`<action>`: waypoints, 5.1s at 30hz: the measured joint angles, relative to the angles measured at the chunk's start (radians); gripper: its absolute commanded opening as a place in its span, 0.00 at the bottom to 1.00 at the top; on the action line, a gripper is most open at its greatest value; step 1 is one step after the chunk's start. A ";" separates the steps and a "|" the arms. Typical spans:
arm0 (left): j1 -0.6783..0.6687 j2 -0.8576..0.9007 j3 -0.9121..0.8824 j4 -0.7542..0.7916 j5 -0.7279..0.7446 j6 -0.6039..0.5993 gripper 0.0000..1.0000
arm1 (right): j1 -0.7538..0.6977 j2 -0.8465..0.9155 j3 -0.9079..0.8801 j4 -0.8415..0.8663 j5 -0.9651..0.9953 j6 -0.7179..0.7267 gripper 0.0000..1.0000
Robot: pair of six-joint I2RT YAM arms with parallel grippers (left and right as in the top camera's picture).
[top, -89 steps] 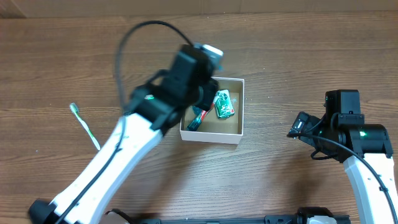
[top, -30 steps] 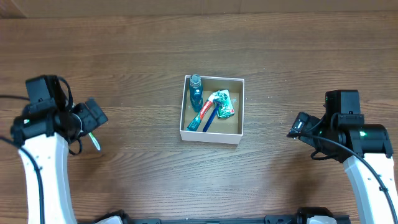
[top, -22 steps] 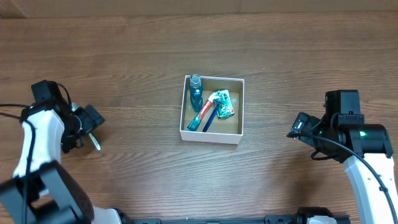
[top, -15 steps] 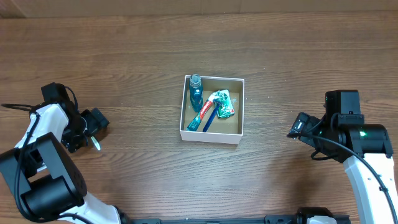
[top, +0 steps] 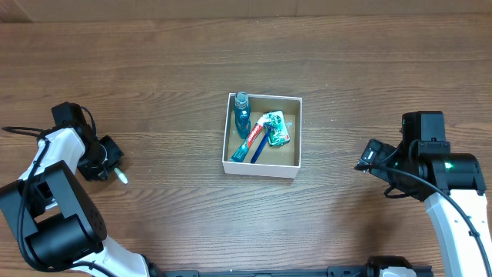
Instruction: Pack container
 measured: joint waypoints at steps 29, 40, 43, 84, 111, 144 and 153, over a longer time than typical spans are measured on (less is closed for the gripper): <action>-1.088 -0.442 0.201 -0.054 0.097 0.689 0.04 | 0.000 0.000 0.000 0.002 0.000 0.000 1.00; -1.040 -0.168 0.201 -0.076 0.066 0.753 0.04 | 0.000 0.000 0.000 0.001 0.000 0.000 1.00; -1.018 -0.159 0.201 -0.078 0.055 0.752 0.04 | 0.000 0.000 0.000 0.002 0.000 0.000 1.00; -0.665 -0.319 0.510 -0.320 -0.024 0.287 1.00 | 0.021 0.253 0.441 0.125 -0.048 -0.192 1.00; -0.439 -1.186 -0.288 -0.113 -0.013 0.104 1.00 | 0.082 -0.474 -0.317 0.451 -0.009 -0.153 1.00; -0.439 -1.252 -0.496 -0.145 -0.012 0.025 1.00 | 0.083 -0.941 -0.719 0.749 -0.033 -0.213 1.00; -0.439 -1.251 -0.497 -0.145 -0.012 0.025 1.00 | 0.100 -1.110 -0.912 1.265 -0.045 -0.296 1.00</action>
